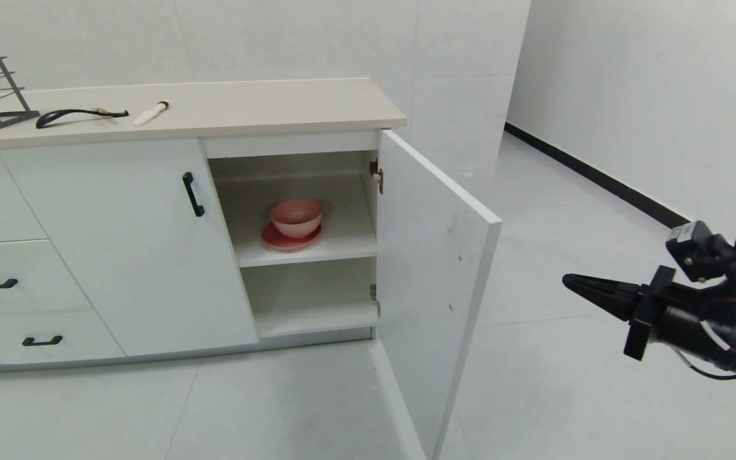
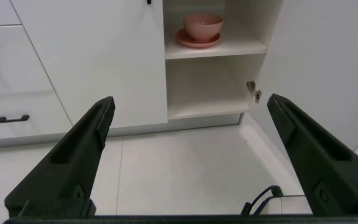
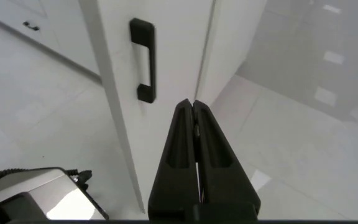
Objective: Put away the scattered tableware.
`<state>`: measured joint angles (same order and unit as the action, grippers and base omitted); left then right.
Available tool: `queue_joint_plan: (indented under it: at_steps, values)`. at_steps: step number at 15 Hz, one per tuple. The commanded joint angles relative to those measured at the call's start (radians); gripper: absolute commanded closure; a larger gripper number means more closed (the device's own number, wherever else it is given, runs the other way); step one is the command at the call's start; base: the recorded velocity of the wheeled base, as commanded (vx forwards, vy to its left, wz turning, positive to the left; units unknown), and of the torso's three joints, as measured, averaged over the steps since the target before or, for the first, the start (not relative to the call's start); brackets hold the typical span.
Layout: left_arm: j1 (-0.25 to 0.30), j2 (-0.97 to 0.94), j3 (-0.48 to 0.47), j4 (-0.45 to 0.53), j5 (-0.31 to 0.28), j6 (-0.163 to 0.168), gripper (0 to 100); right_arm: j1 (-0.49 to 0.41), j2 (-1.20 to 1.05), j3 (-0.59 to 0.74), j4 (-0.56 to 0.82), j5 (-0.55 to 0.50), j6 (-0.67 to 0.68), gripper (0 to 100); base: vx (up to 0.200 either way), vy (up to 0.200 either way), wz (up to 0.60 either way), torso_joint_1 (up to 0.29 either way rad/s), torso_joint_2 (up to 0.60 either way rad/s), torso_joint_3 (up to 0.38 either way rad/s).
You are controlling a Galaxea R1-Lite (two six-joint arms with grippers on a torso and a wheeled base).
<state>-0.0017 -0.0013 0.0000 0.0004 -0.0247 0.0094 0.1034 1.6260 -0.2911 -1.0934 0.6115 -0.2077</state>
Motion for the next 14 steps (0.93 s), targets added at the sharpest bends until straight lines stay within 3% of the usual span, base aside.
queue_joint_plan:
  at_steps: [1, 7, 14]
  values:
    - [0.0, 0.001, 0.0, 0.0, 0.0, 0.0, 0, 0.053, 0.106, -0.03, -0.023, 0.019, -0.009, 100, 0.0, 0.0, 0.0, 0.0, 0.0, 0.0]
    - [0.0, 0.001, 0.0, 0.001, 0.0, 0.001, 0, 0.171, 0.247, -0.157, -0.08, 0.022, -0.039, 100, 0.0, 0.0, 0.0, 0.0, 0.0, 0.0]
    - [0.0, 0.001, 0.0, 0.001, 0.002, 0.004, 0, 0.187, 0.29, -0.214, -0.082, 0.021, -0.042, 100, 0.0, 0.0, 0.0, 0.0, 0.0, 0.0]
